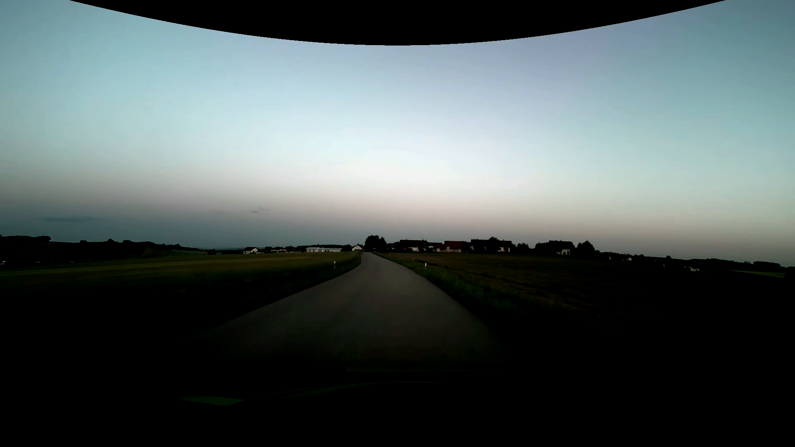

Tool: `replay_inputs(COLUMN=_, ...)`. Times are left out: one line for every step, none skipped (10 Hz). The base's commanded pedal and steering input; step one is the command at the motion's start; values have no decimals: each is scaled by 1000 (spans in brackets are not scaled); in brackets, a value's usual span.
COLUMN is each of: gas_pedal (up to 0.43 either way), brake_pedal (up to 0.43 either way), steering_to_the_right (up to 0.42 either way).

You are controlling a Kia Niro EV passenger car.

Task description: Follow the waypoints while adhering to traffic rules and regulations

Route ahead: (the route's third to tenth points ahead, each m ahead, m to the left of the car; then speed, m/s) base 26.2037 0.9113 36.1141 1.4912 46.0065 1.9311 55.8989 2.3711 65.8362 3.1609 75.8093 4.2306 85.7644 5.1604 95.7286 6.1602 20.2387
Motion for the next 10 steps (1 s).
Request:
replay_inputs(gas_pedal=169, brake_pedal=0, steering_to_the_right=-5)
replay_inputs(gas_pedal=169, brake_pedal=0, steering_to_the_right=-5)
replay_inputs(gas_pedal=169, brake_pedal=0, steering_to_the_right=-5)
replay_inputs(gas_pedal=169, brake_pedal=0, steering_to_the_right=-5)
replay_inputs(gas_pedal=169, brake_pedal=0, steering_to_the_right=-6)
replay_inputs(gas_pedal=169, brake_pedal=0, steering_to_the_right=-6)
replay_inputs(gas_pedal=169, brake_pedal=0, steering_to_the_right=-7)
replay_inputs(gas_pedal=169, brake_pedal=0, steering_to_the_right=-7)
replay_inputs(gas_pedal=169, brake_pedal=0, steering_to_the_right=-7)
replay_inputs(gas_pedal=169, brake_pedal=0, steering_to_the_right=-7)
